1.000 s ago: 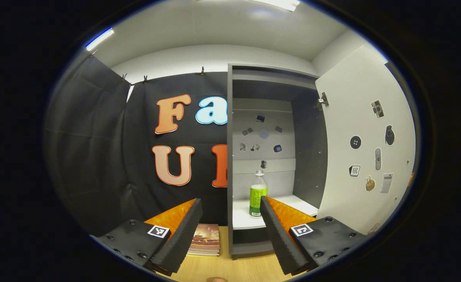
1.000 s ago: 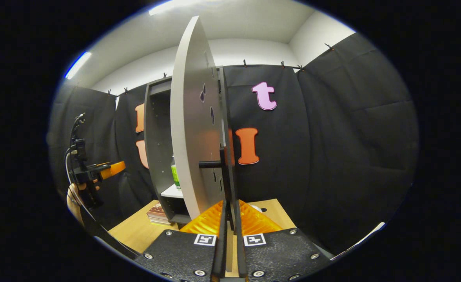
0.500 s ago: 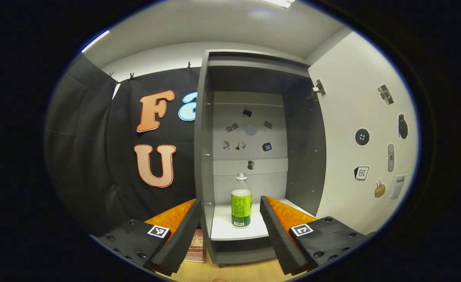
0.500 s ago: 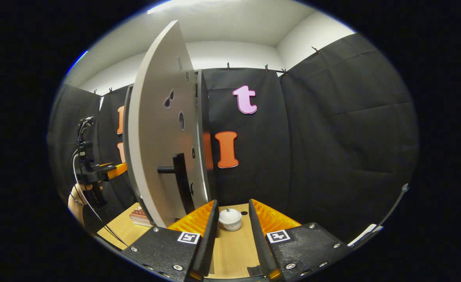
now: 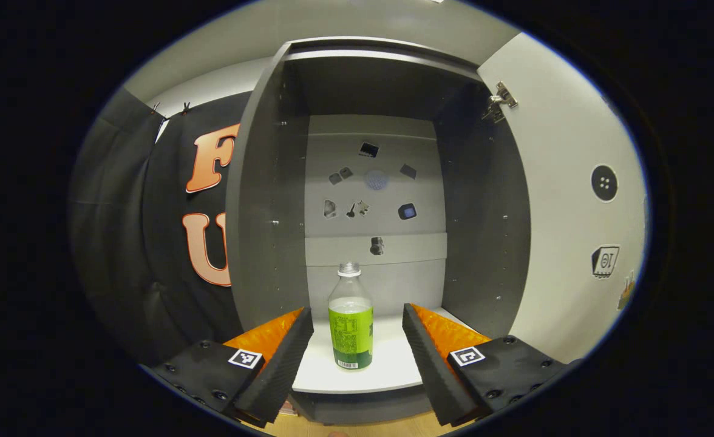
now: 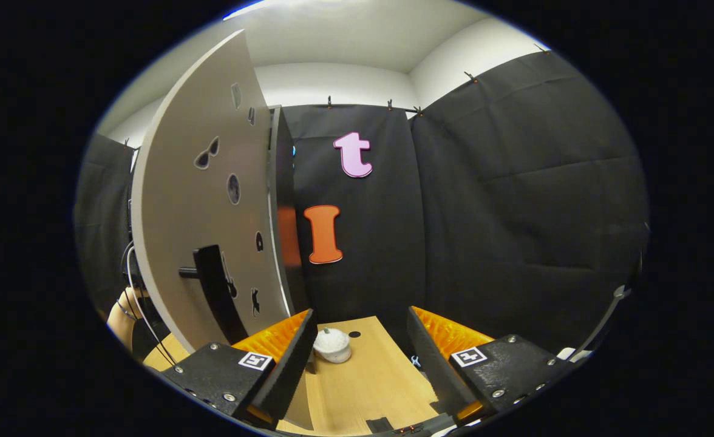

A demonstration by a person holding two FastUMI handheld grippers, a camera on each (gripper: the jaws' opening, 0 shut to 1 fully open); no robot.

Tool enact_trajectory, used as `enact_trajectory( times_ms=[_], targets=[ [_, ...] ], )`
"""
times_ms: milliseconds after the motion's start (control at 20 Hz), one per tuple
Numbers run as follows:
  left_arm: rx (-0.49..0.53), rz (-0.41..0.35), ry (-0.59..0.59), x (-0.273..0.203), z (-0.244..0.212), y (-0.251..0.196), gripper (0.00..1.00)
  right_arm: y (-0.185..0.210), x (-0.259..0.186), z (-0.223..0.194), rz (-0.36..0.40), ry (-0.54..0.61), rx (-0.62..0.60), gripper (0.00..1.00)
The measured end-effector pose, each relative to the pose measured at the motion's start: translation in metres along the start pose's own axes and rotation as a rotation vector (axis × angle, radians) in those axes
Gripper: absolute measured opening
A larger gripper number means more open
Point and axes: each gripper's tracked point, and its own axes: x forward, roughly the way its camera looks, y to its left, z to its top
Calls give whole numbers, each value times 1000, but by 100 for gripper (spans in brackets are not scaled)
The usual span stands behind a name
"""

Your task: Open the cabinet door with the right hand, grasp the bottle in the cabinet with the left hand and place it on the coaster, then close the cabinet door with the right hand.

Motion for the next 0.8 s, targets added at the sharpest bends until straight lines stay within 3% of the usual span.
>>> enact_trajectory(
  times_ms=[450,800],
  targets=[
    [30,9,40,71,-32,-2,97,-22,3,3,-100,-11,18,93],
    [44,23,122,95,-64,3,97,-27,0,4,-131,-10,16,93]
  ],
)
